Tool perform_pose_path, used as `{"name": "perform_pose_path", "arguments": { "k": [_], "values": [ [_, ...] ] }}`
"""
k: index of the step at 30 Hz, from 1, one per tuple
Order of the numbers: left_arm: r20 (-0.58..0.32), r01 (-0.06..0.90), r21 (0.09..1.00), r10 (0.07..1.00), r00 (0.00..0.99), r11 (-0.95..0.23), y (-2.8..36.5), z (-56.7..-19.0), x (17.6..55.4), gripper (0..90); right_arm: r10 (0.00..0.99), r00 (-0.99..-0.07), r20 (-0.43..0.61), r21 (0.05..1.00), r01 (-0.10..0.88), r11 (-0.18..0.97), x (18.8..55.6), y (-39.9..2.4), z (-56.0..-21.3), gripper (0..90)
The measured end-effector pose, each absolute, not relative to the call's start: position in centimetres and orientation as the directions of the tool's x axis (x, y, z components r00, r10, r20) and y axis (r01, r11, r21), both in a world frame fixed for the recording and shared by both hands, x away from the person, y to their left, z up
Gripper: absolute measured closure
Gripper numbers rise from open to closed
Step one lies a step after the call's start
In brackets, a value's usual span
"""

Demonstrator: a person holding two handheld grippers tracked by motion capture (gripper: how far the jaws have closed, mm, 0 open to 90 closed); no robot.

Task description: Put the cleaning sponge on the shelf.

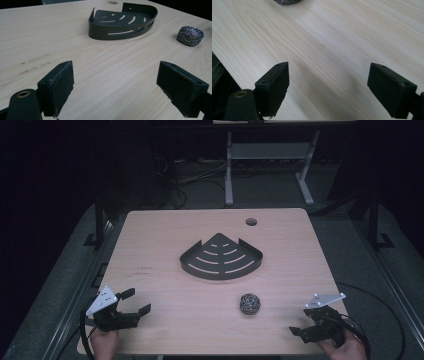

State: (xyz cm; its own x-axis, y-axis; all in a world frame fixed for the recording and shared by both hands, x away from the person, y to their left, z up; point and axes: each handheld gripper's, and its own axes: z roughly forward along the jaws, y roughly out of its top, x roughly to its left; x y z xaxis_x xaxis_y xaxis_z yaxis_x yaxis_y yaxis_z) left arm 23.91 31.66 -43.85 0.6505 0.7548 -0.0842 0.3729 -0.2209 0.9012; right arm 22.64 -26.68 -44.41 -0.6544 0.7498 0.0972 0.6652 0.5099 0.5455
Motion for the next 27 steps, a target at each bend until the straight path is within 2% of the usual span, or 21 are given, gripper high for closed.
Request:
{"name": "perform_pose_path", "arguments": {
  "k": [27],
  "values": [
    [-0.088,0.37,0.906,0.762,0.642,-0.207,32.1,-43.8,23.7,13.7,0.638,-0.767,0.072,0.487,0.585,0.648,25.8,-20.8,-43.4,15.2]
  ]
}}
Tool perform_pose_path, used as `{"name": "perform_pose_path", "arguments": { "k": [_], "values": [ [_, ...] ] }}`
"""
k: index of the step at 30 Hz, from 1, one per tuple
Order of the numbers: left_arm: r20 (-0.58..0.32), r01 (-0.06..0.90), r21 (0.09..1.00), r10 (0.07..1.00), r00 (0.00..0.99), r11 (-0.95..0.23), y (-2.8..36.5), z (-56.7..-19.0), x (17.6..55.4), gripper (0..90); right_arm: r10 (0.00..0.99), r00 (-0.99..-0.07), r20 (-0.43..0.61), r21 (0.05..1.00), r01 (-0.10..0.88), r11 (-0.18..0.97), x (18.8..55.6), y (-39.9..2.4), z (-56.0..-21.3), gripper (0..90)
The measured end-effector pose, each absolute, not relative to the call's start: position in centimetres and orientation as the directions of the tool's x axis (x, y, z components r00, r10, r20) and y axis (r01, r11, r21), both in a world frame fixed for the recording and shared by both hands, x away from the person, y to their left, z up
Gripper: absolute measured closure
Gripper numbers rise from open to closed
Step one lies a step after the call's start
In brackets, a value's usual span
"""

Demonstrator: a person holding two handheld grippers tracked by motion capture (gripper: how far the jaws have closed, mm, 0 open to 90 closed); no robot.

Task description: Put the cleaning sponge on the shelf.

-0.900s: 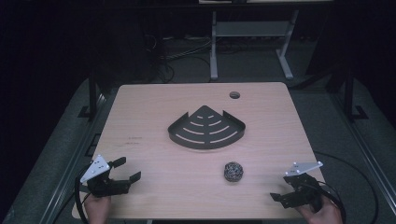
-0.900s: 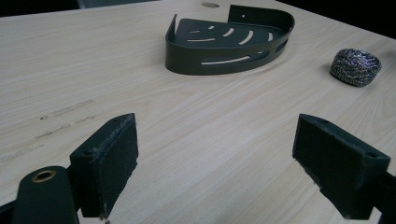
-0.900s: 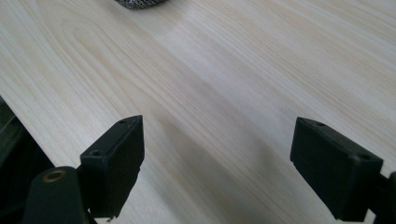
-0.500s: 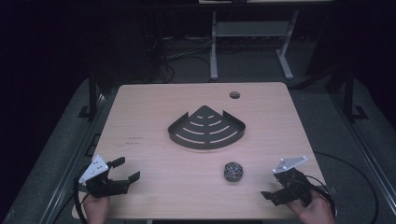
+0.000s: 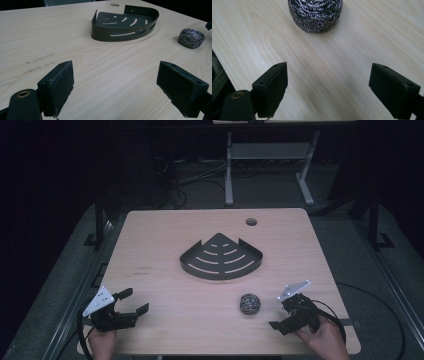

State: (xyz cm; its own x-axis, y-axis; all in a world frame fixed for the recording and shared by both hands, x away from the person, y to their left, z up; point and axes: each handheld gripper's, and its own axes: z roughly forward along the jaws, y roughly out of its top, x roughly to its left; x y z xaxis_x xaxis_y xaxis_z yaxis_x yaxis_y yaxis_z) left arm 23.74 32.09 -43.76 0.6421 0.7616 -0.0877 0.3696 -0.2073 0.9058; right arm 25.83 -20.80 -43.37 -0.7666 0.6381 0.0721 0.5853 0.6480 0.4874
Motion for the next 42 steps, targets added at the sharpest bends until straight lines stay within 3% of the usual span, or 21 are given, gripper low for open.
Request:
{"name": "perform_pose_path", "arguments": {
  "k": [42],
  "values": [
    [-0.091,0.365,0.91,0.762,0.641,-0.198,32.2,-43.7,23.7,13.7,0.534,-0.844,0.056,0.426,0.504,0.751,29.8,-14.7,-42.1,15.1]
  ]
}}
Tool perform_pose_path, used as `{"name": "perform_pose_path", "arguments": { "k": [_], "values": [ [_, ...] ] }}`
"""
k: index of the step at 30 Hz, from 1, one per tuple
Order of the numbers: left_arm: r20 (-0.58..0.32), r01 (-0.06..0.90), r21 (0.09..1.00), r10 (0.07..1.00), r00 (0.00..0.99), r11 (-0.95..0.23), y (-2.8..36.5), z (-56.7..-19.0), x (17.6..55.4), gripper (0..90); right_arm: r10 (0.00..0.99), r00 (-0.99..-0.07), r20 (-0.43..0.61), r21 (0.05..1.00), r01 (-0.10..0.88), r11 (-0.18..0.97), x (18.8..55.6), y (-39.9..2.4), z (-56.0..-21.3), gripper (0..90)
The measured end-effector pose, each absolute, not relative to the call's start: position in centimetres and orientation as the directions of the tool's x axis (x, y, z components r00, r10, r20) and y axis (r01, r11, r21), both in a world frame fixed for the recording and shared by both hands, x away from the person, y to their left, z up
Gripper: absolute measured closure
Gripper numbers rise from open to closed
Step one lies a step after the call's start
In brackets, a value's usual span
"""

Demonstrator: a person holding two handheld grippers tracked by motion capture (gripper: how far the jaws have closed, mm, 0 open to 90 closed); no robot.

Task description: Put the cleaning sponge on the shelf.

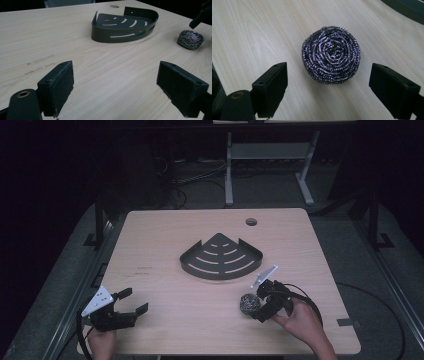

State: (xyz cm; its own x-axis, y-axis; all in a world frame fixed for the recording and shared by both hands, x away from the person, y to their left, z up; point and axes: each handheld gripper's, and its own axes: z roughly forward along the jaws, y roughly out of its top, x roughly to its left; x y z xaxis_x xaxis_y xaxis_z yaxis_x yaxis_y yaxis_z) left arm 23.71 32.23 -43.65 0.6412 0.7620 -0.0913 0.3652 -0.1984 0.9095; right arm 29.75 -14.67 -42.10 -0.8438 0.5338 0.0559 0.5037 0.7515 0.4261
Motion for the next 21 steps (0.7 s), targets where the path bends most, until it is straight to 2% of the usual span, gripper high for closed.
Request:
{"name": "perform_pose_path", "arguments": {
  "k": [21],
  "values": [
    [-0.093,0.363,0.911,0.762,0.641,-0.195,32.3,-43.6,23.7,13.7,0.513,-0.857,0.049,0.348,0.496,0.796,31.4,-12.4,-43.0,15.6]
  ]
}}
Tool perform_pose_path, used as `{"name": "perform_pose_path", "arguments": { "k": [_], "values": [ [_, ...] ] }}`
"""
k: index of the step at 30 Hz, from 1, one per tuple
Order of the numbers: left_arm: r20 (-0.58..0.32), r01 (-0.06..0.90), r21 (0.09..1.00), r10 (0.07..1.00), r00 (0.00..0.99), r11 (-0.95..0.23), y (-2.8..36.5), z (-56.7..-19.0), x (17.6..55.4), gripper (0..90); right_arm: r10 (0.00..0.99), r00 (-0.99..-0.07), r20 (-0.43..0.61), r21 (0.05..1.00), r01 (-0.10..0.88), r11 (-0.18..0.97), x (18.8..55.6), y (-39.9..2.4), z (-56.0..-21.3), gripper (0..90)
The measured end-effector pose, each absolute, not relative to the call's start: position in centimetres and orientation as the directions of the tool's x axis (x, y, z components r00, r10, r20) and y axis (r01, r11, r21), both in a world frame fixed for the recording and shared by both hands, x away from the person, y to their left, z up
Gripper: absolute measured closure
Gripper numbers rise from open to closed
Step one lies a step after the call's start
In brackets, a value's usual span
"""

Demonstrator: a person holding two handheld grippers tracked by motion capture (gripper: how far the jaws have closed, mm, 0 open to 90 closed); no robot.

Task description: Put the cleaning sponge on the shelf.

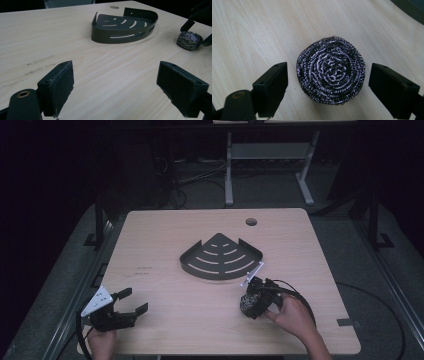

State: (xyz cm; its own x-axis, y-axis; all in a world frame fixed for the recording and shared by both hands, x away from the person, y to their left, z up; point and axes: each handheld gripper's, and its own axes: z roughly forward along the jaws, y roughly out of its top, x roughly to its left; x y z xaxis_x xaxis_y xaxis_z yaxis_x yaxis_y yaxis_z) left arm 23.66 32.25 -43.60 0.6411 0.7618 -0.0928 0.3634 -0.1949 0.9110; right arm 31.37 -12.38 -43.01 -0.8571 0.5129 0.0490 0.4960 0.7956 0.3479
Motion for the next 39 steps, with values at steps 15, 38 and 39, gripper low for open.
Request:
{"name": "perform_pose_path", "arguments": {
  "k": [15,38,39],
  "values": [
    [-0.097,0.364,0.912,0.762,0.64,-0.189,32.3,-43.6,23.7,13.7,0.512,-0.858,0.041,0.31,0.498,0.81,31.9,-11.7,-43.9,20.4],
    [-0.098,0.364,0.912,0.762,0.64,-0.189,32.3,-43.6,23.6,13.7,0.494,-0.868,0.053,0.293,0.486,0.824,31.9,-11.3,-43.9,30.0],
    [-0.098,0.364,0.912,0.762,0.64,-0.189,32.3,-43.6,23.7,13.7,0.496,-0.867,0.045,0.292,0.486,0.824,31.9,-11.2,-43.7,30.0]
  ]
}}
